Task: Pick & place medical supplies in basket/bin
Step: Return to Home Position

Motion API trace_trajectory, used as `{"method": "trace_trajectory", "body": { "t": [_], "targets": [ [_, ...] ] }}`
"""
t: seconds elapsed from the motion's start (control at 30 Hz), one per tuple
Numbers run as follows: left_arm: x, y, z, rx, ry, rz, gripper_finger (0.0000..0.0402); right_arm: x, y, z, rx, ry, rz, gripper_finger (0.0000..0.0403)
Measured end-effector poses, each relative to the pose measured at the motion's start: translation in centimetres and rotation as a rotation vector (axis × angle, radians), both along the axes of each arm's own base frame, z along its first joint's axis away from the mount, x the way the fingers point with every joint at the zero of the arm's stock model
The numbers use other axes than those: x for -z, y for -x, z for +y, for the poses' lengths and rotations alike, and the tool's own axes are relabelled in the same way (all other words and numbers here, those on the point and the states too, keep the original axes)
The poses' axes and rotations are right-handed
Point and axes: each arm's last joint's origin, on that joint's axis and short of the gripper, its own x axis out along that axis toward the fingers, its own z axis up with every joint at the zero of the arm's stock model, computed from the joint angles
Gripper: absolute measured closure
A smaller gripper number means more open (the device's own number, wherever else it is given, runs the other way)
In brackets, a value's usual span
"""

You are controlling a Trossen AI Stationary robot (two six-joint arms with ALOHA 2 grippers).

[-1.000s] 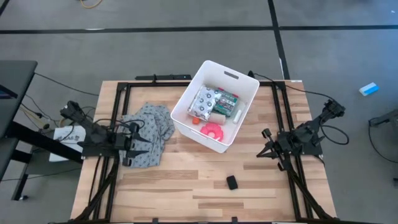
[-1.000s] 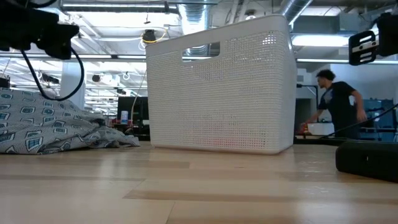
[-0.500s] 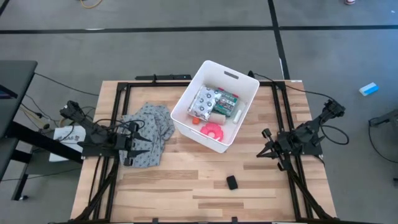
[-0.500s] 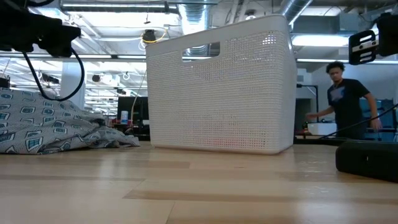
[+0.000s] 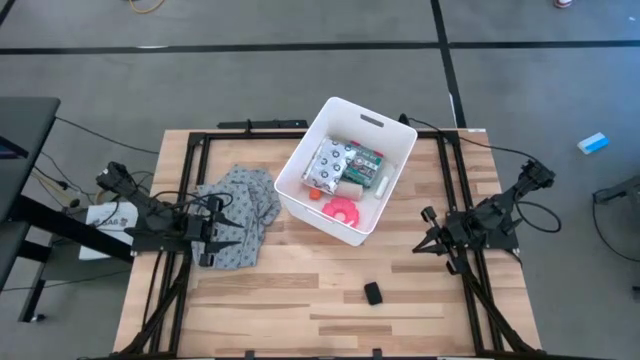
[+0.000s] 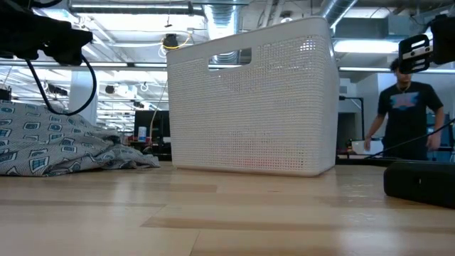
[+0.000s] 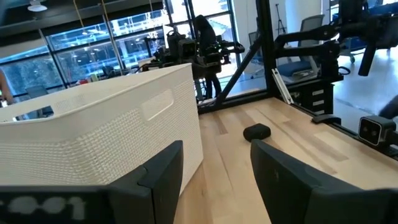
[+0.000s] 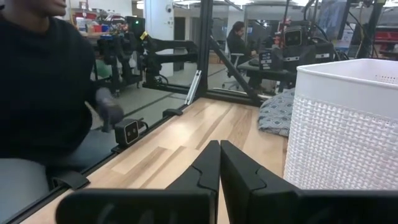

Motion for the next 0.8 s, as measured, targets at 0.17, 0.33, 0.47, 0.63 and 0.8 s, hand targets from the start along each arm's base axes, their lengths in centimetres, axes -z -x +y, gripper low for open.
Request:
{"method": "trace_trajectory", "body": {
  "t": [0.17, 0.33, 0.47, 0.63, 0.8],
  "targets": [
    [0.0, 0.0, 0.0, 0.001, 0.016, 0.002, 0.0223, 0.01, 0.0, 0.0, 0.0, 0.0, 0.0, 0.0397],
    [0.02, 0.0, 0.0, 0.0, 0.007, 0.002, 0.0223, 0.02, 0.0, 0.0, 0.0, 0.0, 0.001, 0.0397],
    [0.02, 0.0, 0.0, 0.001, 0.014, 0.003, 0.0223, 0.02, 0.0, 0.0, 0.0, 0.0, 0.001, 0.0397],
    [0.02, 0.0, 0.0, 0.001, 0.01, 0.002, 0.0223, 0.02, 0.0, 0.0, 0.0, 0.0, 0.001, 0.0397],
    [0.04, 0.0, 0.0, 0.001, 0.005, 0.003, 0.0223, 0.02, 0.0, 0.0, 0.0, 0.0, 0.001, 0.0397]
  ]
}}
